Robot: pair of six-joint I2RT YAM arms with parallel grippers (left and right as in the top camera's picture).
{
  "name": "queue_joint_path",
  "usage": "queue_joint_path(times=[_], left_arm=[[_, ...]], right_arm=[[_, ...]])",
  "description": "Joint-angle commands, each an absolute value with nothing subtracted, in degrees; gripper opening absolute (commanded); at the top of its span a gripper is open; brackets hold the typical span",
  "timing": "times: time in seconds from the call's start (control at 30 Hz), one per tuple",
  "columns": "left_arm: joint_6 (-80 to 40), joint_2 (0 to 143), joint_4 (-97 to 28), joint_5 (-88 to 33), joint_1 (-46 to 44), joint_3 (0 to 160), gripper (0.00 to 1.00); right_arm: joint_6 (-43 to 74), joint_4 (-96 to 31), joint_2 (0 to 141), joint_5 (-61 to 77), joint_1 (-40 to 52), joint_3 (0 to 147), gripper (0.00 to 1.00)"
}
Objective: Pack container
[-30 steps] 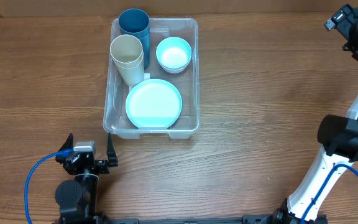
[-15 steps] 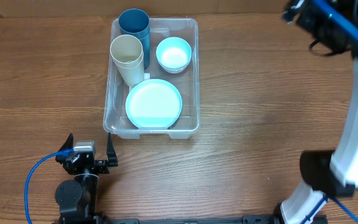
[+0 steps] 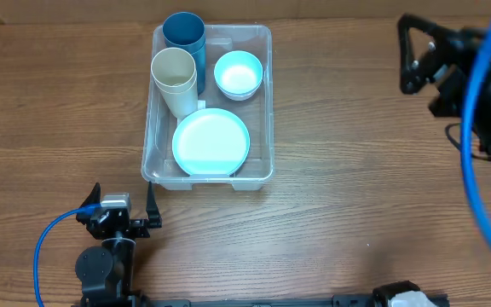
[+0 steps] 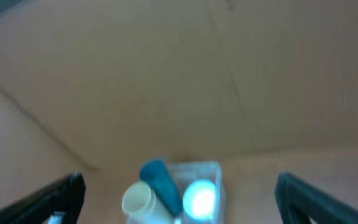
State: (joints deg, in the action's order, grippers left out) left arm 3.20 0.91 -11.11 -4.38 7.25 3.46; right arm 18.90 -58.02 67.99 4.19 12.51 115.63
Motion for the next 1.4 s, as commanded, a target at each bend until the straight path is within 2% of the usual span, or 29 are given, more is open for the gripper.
queue_joint_path(times=[0.0,0.13,0.3,0.47,0.77,1.03,1.23,1.37], left_arm=[[3.88,0.25,-11.14,-4.05,7.57,3.27,1.00],[3.88,0.25,-11.14,-4.05,7.57,3.27,1.00],[3.88,0.25,-11.14,-4.05,7.57,3.27,1.00],[3.88,0.25,-11.14,-4.05,7.57,3.27,1.00],[3.88,0.25,-11.14,-4.05,7.57,3.27,1.00],[3.88,0.25,-11.14,-4.05,7.57,3.27,1.00],[3.88,0.25,-11.14,-4.05,7.57,3.27,1.00],[3.88,0.25,-11.14,-4.05,7.57,3.27,1.00]], right_arm=[[2.33,-36.67,53.95,9.85,12.88,86.98,1.00],[-2.00,-21.06,42.06,10.61,11.90,63.05,1.00],[-2.02,-11.75,31.97,10.55,9.69,44.12,1.00],[-2.02,2.68,23.73,9.93,7.31,29.21,1.00],[-2.44,16.16,15.18,9.76,7.27,8.95,1.00],[-2.46,15.03,4.80,9.69,7.27,0.36,1.00],[-3.49,-1.15,0.21,6.00,7.27,0.45,1.00],[-3.49,-4.69,0.21,1.80,7.27,0.45,1.00]])
